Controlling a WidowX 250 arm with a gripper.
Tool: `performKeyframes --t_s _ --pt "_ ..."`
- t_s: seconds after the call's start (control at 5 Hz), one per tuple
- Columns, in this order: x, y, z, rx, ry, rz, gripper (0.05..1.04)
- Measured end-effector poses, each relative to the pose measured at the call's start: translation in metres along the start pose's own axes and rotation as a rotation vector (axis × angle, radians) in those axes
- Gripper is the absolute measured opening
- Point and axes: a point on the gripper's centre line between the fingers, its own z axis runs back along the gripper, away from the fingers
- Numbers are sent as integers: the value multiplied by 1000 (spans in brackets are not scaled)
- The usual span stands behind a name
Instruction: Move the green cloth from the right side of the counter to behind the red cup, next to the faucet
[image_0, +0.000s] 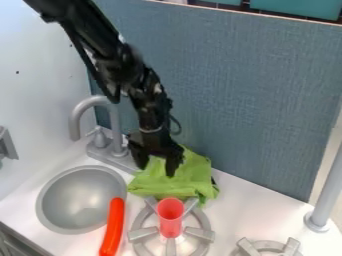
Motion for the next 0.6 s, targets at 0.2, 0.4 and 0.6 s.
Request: performKeyframes --t_s 0.2,0.4,0.6 --pt "-19 -20 25 -61 126 1 1001" --pt "-45 -56 45 -86 167 -77 1001" --pt "-62 -86 65 -79 131 -147 1001"
